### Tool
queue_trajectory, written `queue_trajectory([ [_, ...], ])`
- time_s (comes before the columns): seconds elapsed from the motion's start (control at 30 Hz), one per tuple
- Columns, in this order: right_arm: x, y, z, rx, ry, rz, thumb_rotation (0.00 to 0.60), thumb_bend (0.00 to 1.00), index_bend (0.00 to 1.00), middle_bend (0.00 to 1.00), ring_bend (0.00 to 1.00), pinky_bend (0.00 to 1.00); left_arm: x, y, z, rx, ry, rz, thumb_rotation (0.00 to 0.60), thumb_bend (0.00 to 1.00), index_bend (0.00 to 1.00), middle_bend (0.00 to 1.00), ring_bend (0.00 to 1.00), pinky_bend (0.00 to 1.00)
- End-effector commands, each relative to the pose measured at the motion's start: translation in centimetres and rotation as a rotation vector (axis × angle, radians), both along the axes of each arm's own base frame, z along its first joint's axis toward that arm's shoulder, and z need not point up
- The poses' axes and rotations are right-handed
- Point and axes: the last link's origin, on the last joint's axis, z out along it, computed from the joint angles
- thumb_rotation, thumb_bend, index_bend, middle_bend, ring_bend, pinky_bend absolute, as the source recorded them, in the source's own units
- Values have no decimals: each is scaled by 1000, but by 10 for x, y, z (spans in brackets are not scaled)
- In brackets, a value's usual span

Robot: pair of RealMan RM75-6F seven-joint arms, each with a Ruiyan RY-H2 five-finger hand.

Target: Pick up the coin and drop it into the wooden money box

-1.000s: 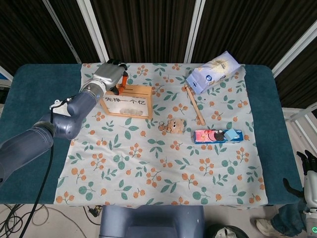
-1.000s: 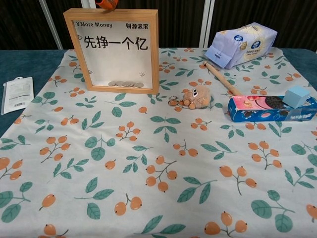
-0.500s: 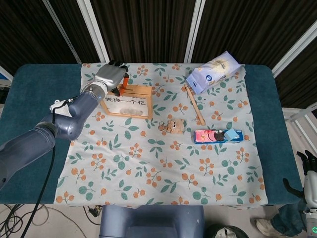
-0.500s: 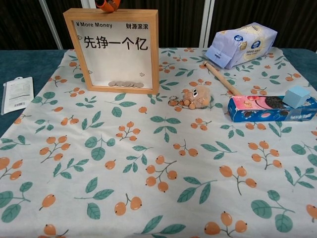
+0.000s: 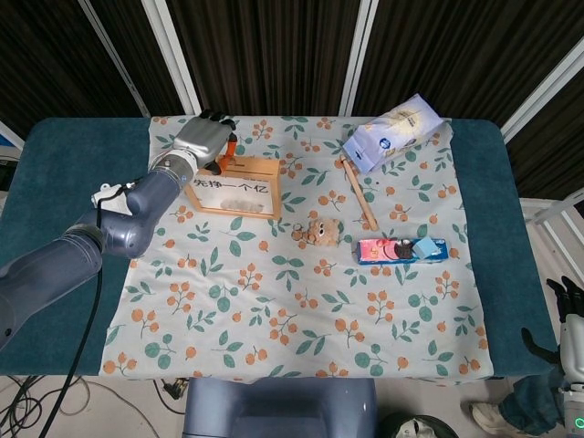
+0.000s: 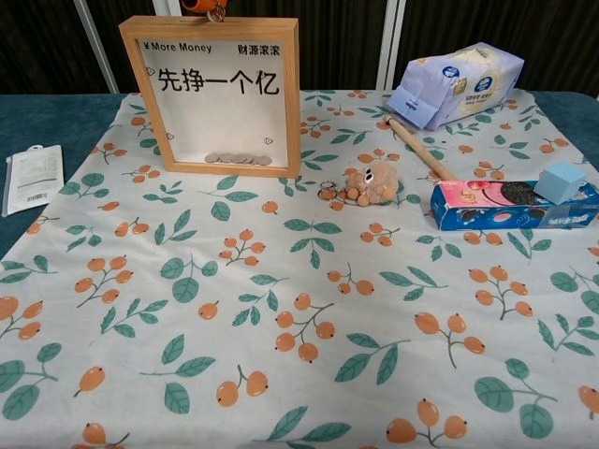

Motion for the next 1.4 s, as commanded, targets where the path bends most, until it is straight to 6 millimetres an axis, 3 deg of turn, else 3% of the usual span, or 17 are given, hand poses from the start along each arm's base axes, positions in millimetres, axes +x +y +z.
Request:
queue_trajectory([
  [0.03,0,0,0,1,1,0,600,369,126,46,19,0,0,0,0,2,4,-2,600,563,521,130,0,0],
  [0.7,0,-1,0,-4,2,-7,600,369,126,46,19,0,4,-2,-1,6,15,-14,600,538,508,124,0,0],
  [0.83,0,-1,1,-6,0,-6,600,369,127,46,19,0,10,-4,6,23,-3,-27,600,537,498,122,0,0],
  [0.93,0,-1,1,-9,0,-2,600,369,127,46,20,0,19,-8,23,70,-49,-60,600,537,479,121,0,0],
  [1.03,0,-2,1,-13,3,3,600,369,127,46,19,0,24,-24,47,149,-100,-134,600,537,444,112,0,0],
  [1.1,0,-2,2,-15,3,7,600,369,127,45,19,0,15,-44,66,210,-134,-174,600,535,402,103,0,0],
  [1.23,2,-3,2,-12,14,43,600,369,127,46,19,0,-20,-89,85,284,-156,-191,600,528,333,90,0,0],
  [1.4,7,-6,1,1,35,135,600,369,127,45,19,0,-76,-152,89,361,-231,-190,600,521,207,51,0,0],
])
